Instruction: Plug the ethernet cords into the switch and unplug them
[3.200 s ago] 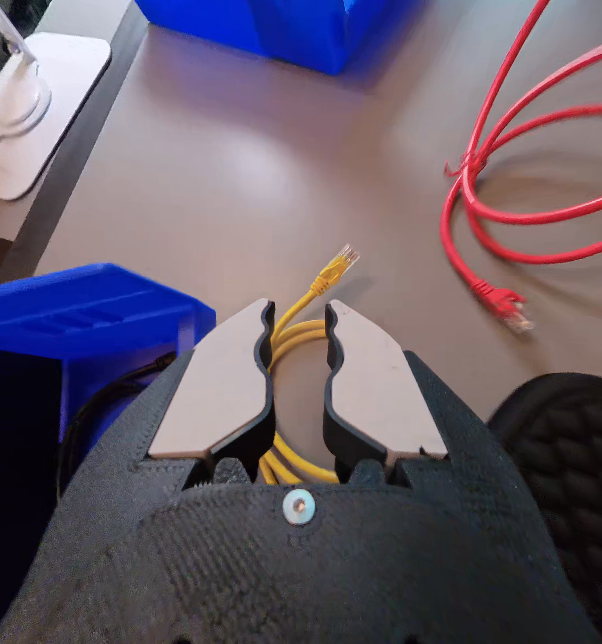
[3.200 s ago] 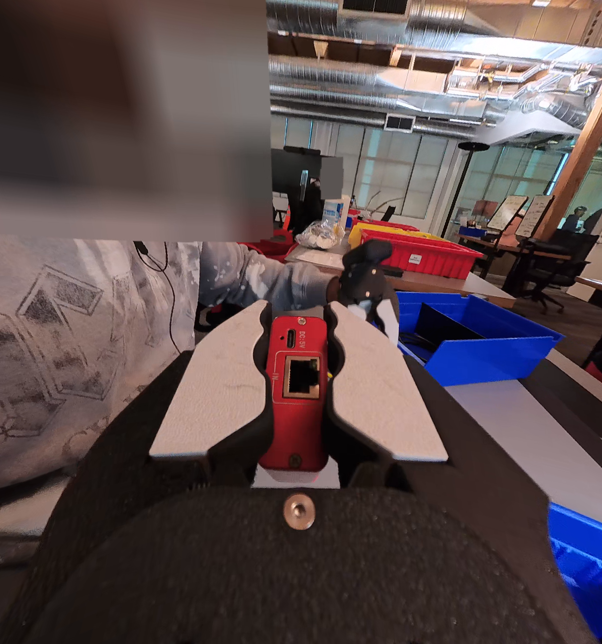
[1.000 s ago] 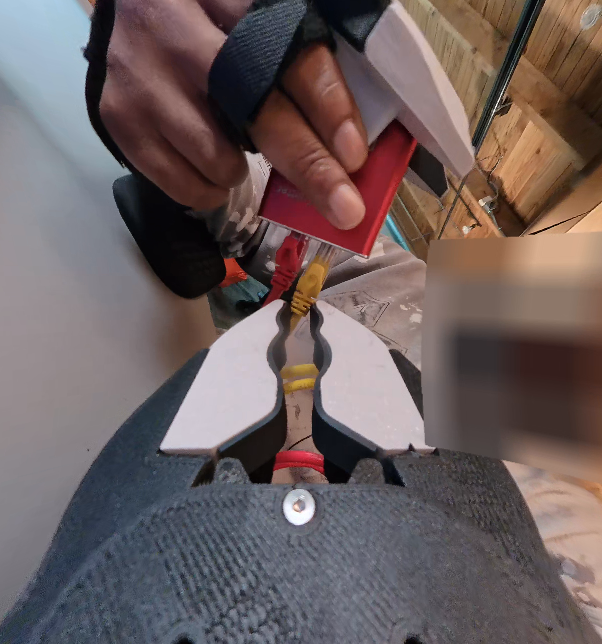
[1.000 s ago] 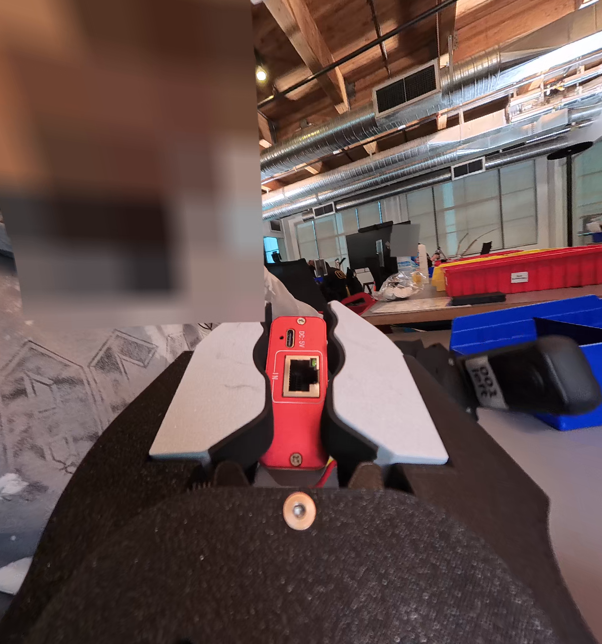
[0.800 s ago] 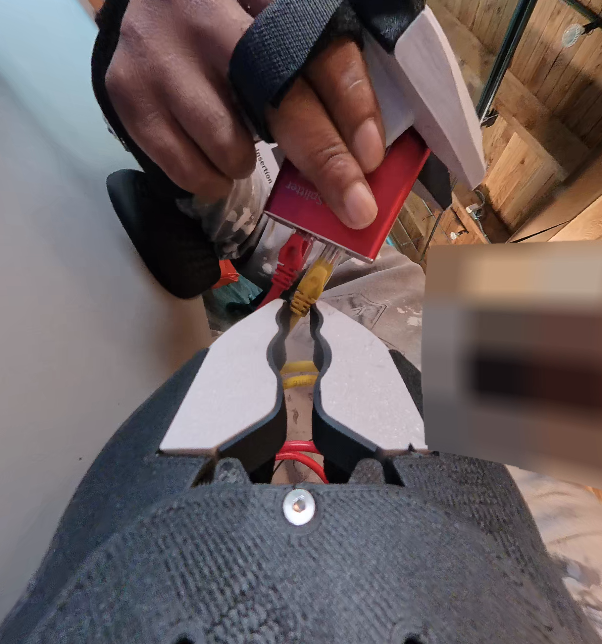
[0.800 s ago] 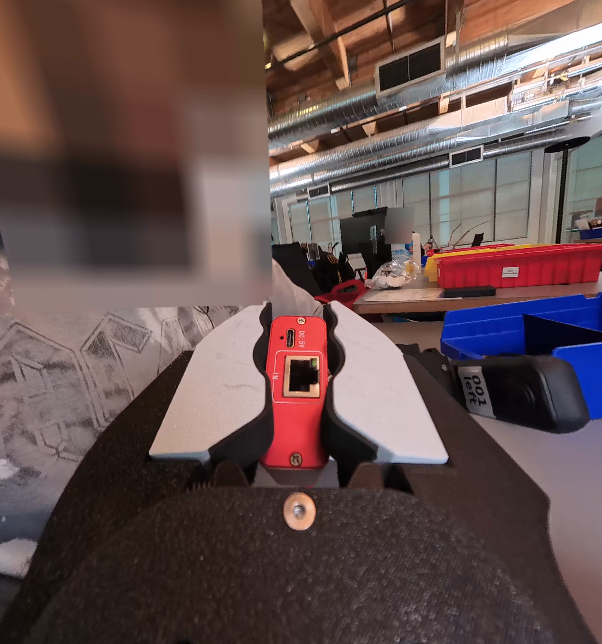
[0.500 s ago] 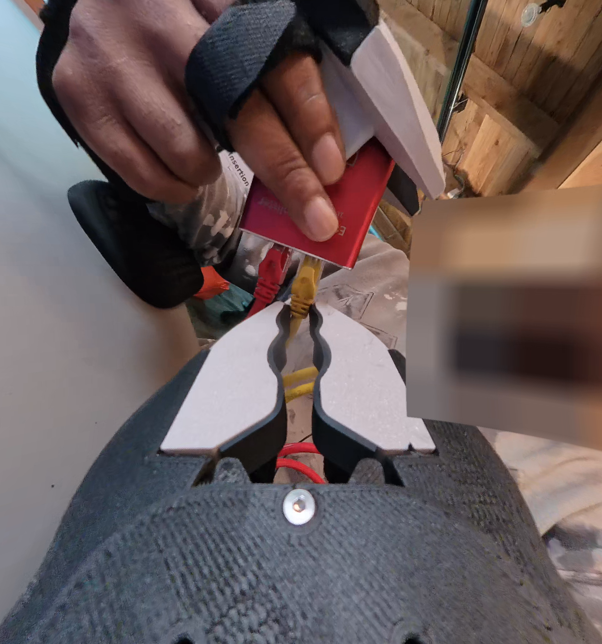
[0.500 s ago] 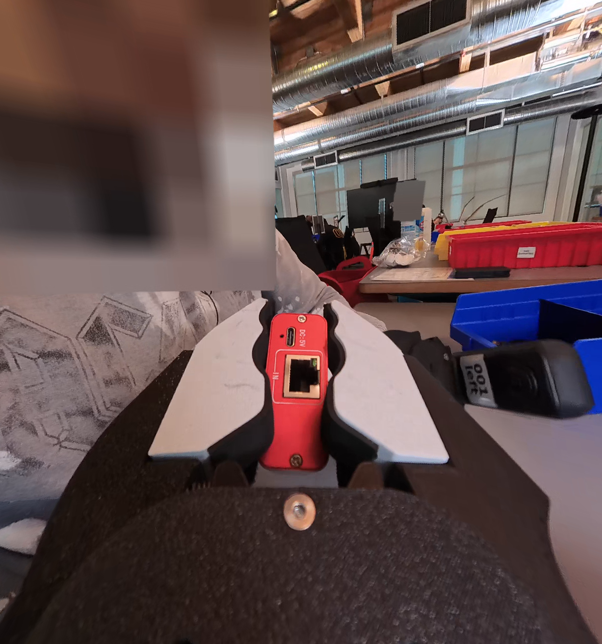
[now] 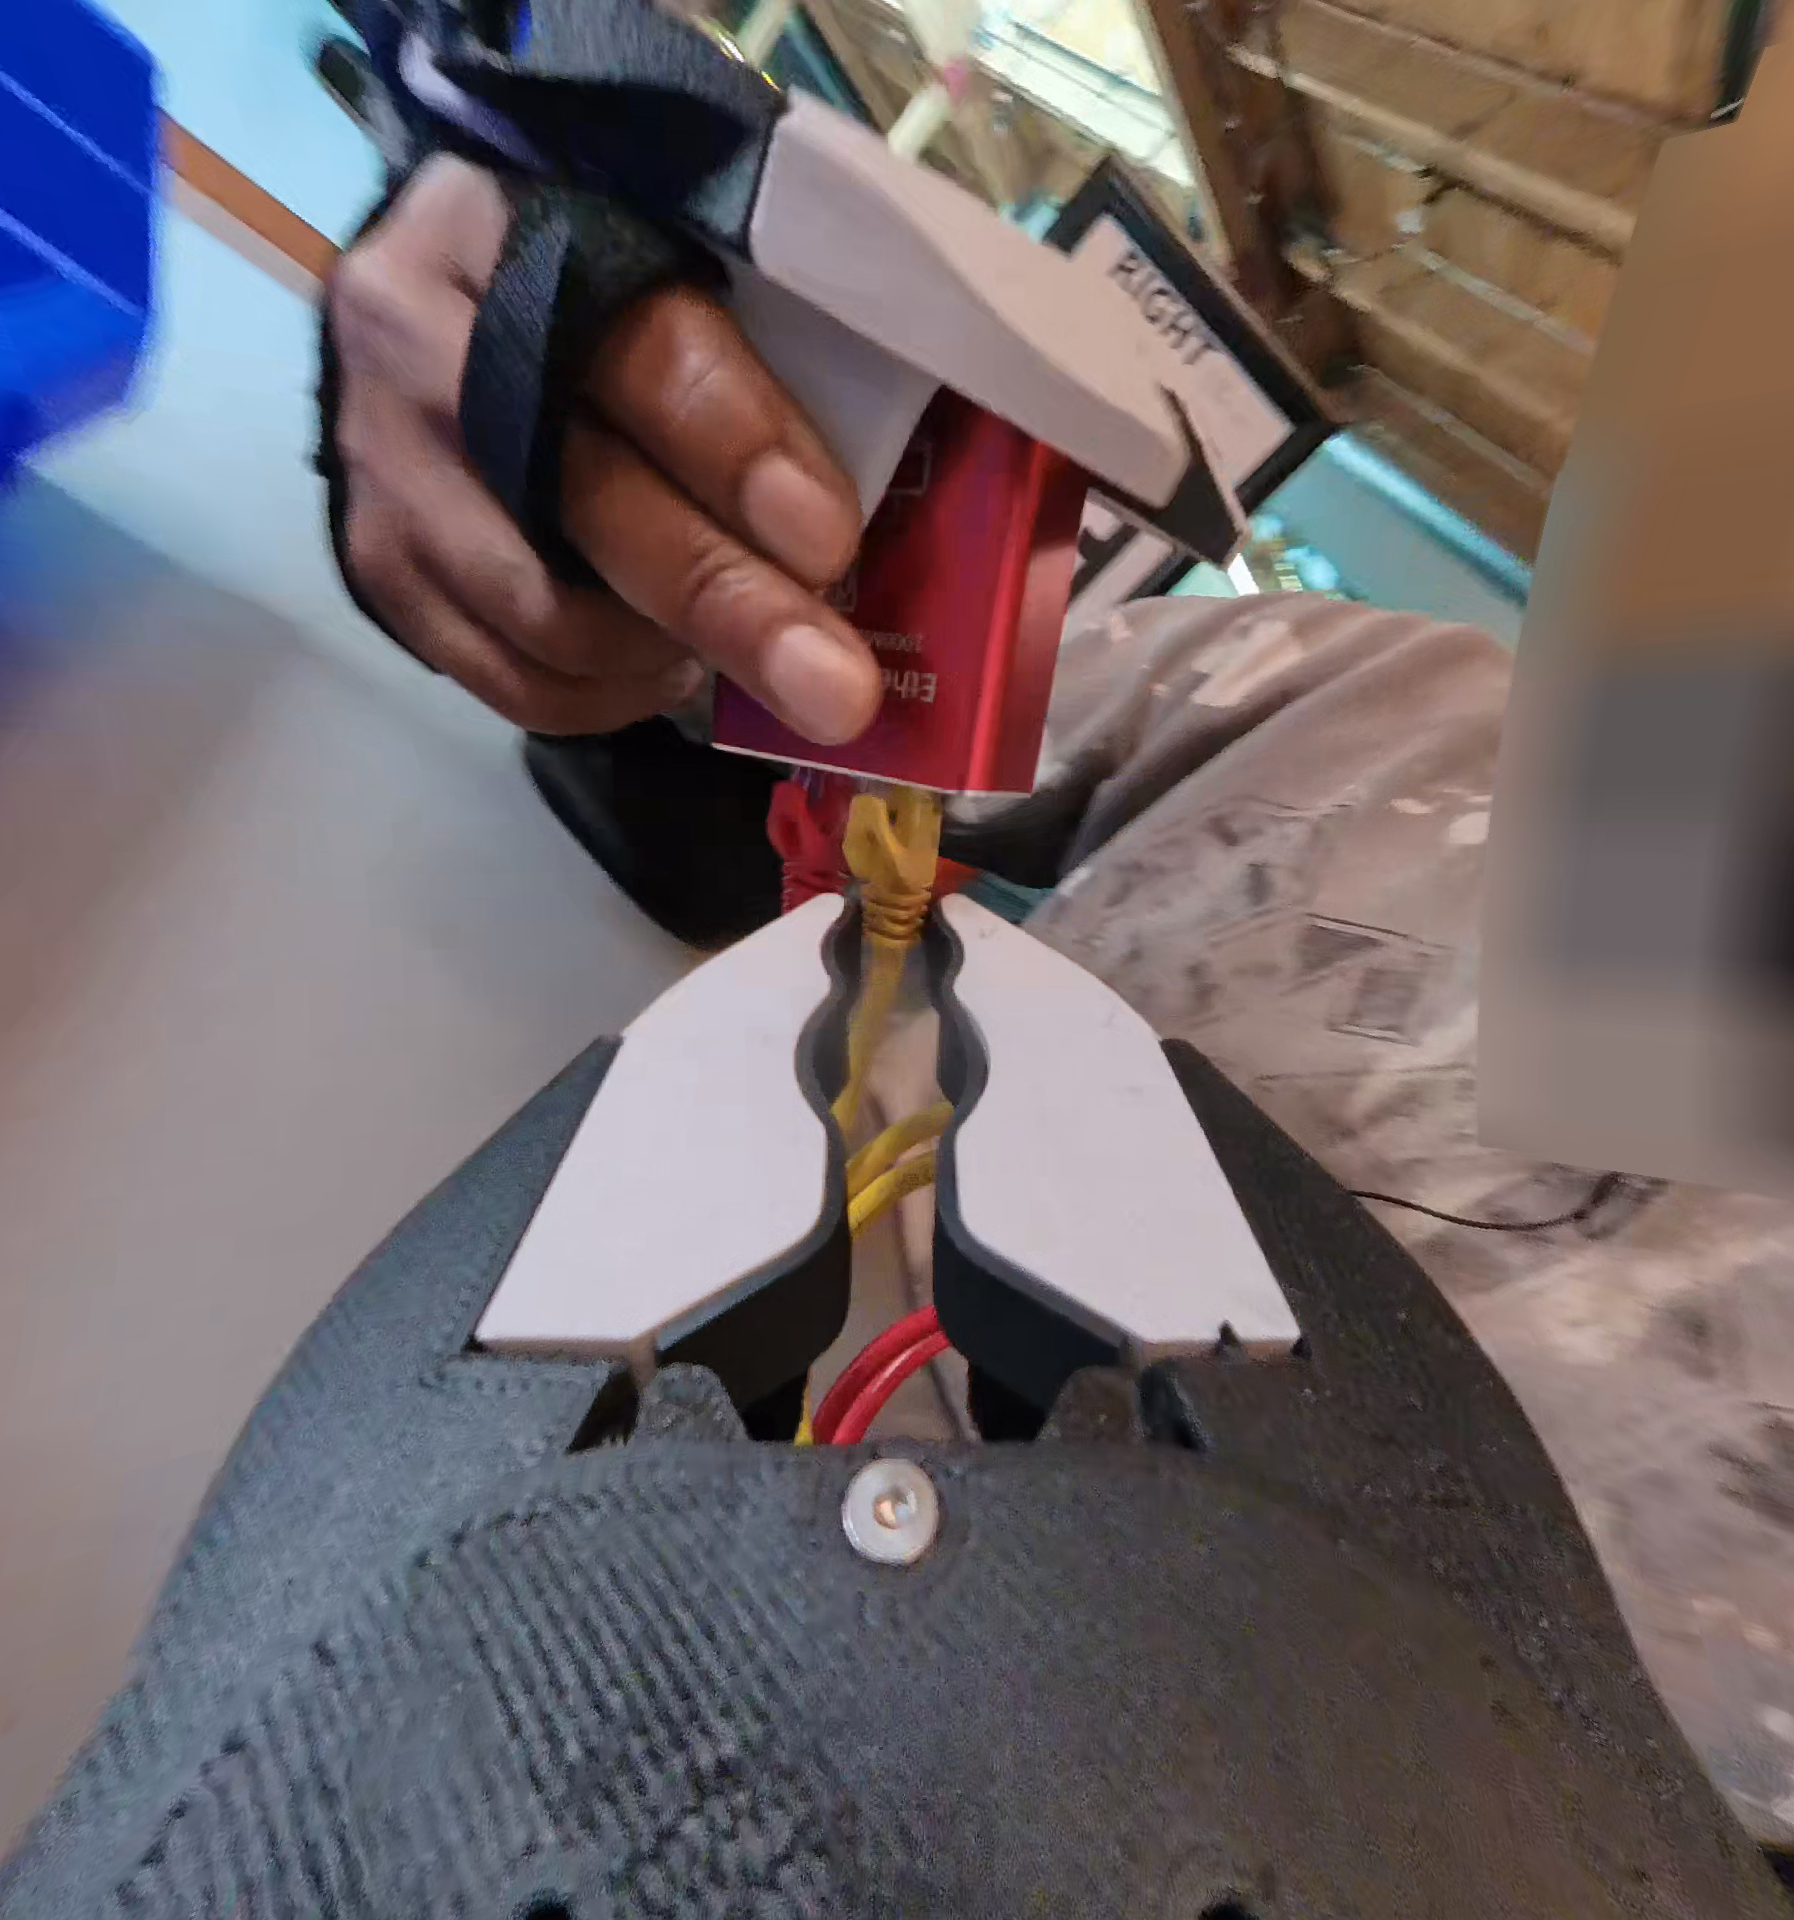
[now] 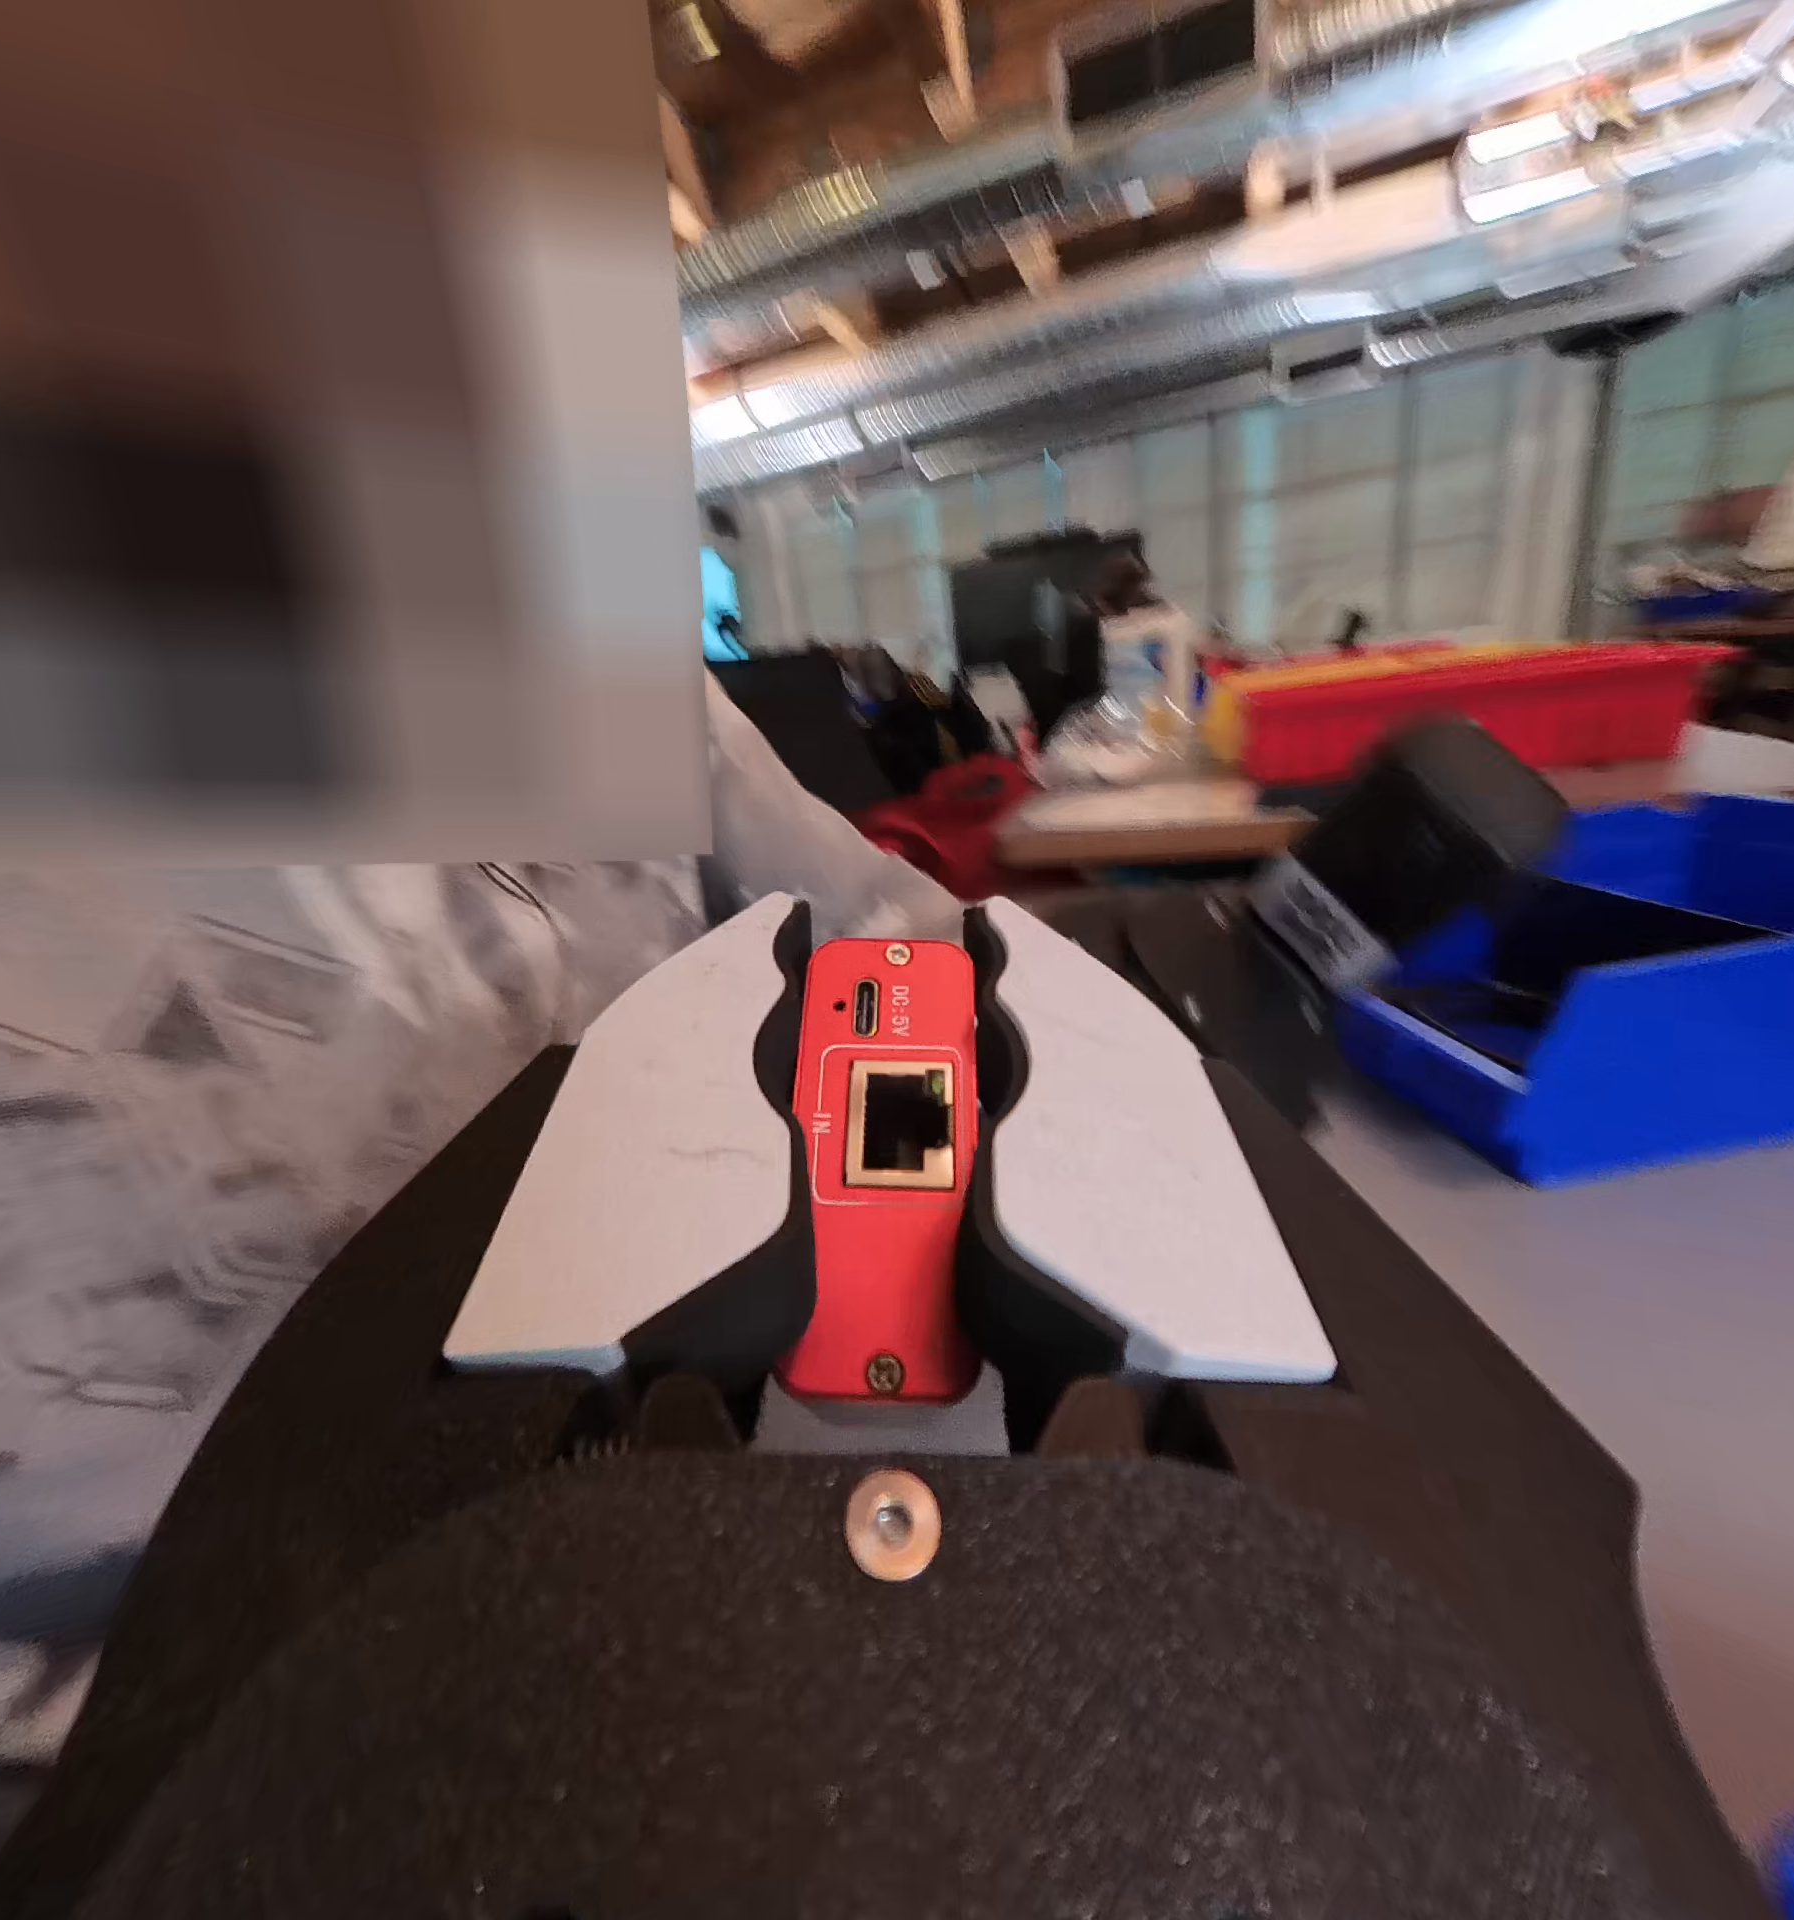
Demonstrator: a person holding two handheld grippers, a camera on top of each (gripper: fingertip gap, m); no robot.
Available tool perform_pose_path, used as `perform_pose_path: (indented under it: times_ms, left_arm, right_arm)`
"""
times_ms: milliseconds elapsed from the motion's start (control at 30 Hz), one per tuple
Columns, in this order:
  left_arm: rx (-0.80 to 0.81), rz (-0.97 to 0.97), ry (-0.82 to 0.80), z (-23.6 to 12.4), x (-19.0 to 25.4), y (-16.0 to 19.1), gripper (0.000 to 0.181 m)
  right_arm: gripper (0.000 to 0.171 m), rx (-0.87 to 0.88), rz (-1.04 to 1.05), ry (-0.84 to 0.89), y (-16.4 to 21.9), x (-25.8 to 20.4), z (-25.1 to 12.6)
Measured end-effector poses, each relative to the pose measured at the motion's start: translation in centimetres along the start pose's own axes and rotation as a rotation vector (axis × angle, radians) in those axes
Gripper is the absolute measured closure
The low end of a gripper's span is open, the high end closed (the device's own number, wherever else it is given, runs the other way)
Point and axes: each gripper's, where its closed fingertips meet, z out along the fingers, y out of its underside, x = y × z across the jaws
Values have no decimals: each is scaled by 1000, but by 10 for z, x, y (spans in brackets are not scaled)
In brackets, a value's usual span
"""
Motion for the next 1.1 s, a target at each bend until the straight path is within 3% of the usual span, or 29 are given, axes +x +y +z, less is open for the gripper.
perform_pose_path:
  times_ms: [133,267,500,633,733,900,1000,1100]
  left_arm:
    - [53,186,-166,-16,1,-21,149]
    - [27,422,-404,-17,-4,-32,142]
    - [102,680,-661,-45,-3,-71,146]
    - [136,810,-715,-52,8,-87,151]
    - [188,803,-684,-61,14,-104,153]
    - [418,769,-551,-89,39,-151,154]
    - [615,798,-426,-106,64,-179,154]
    - [735,793,-274,-105,76,-192,154]
  right_arm:
    - [143,-141,-75,123,-1,11,8]
    - [143,-278,-143,274,-2,34,20]
    - [143,-421,-250,382,-23,56,45]
    - [143,-469,-286,423,-34,67,54]
    - [140,-417,-364,509,-60,78,54]
    - [131,-25,-333,580,-139,72,19]
    - [124,15,-309,575,-138,75,0]
    - [116,2,-257,514,-126,77,8]
